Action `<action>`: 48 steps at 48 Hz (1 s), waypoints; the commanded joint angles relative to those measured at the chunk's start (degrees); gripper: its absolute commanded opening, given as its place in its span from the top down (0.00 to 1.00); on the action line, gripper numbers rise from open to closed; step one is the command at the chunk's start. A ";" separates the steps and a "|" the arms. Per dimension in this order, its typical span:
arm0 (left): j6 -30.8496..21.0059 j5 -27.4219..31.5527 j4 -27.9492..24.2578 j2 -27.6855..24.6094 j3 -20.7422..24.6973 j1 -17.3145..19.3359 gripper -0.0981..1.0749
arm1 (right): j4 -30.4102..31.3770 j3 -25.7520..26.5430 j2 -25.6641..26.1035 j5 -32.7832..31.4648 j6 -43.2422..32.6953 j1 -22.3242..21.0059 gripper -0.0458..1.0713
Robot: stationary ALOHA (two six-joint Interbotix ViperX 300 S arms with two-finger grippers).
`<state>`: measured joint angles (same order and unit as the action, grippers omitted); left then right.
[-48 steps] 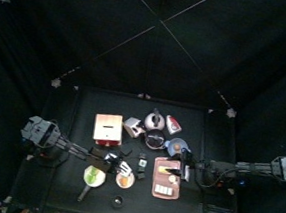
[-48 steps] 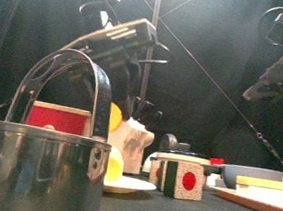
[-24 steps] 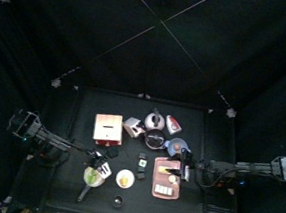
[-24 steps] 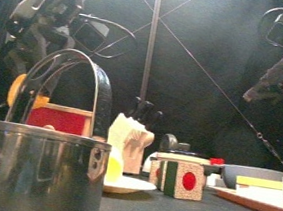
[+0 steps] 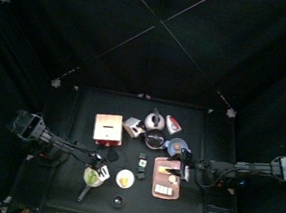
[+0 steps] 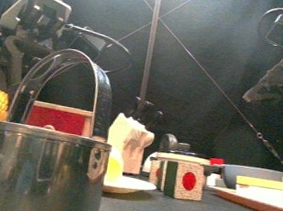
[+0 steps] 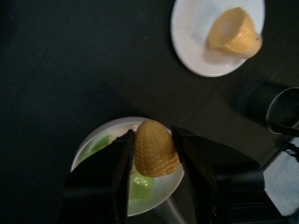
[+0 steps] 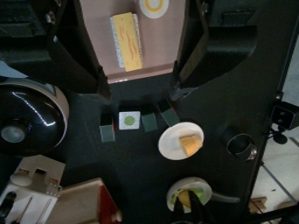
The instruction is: Place corn top on small plate
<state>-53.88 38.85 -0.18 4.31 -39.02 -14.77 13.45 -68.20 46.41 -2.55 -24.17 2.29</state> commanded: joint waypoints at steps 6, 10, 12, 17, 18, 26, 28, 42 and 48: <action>0.18 1.76 0.00 0.35 0.53 0.09 0.28 | 0.00 0.53 -0.26 0.18 0.00 -0.09 0.16; 0.18 1.76 0.00 0.35 0.53 0.09 0.25 | 0.00 0.53 -0.26 0.26 0.00 -0.18 0.16; 0.09 1.76 0.00 0.26 0.53 0.09 0.23 | 0.00 0.53 -0.26 0.18 0.00 -0.09 0.16; 0.09 1.76 0.09 0.35 0.62 0.09 0.20 | 0.00 0.44 -0.18 0.26 0.00 -0.09 0.16; 0.09 1.76 0.18 0.26 0.70 0.09 0.19 | 0.00 0.44 -0.26 0.18 0.00 -0.09 0.16; -0.09 1.85 0.44 0.26 1.32 0.09 0.15 | -0.09 0.26 -0.26 0.18 0.00 -0.09 0.16; -0.09 1.85 0.44 0.35 1.41 0.09 0.14 | 0.00 0.26 -0.26 0.18 0.00 -0.18 0.16; 0.00 1.76 -0.09 0.35 2.55 0.09 0.14 | 0.00 0.26 -0.18 0.18 -0.09 -0.09 0.16; 0.09 1.49 -1.05 0.35 3.34 0.09 0.14 | 0.00 0.26 -0.18 0.18 -0.09 -0.09 0.16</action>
<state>-53.79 40.69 -0.53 4.31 -37.35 -14.85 13.45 -68.47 46.32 -2.55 -24.17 2.20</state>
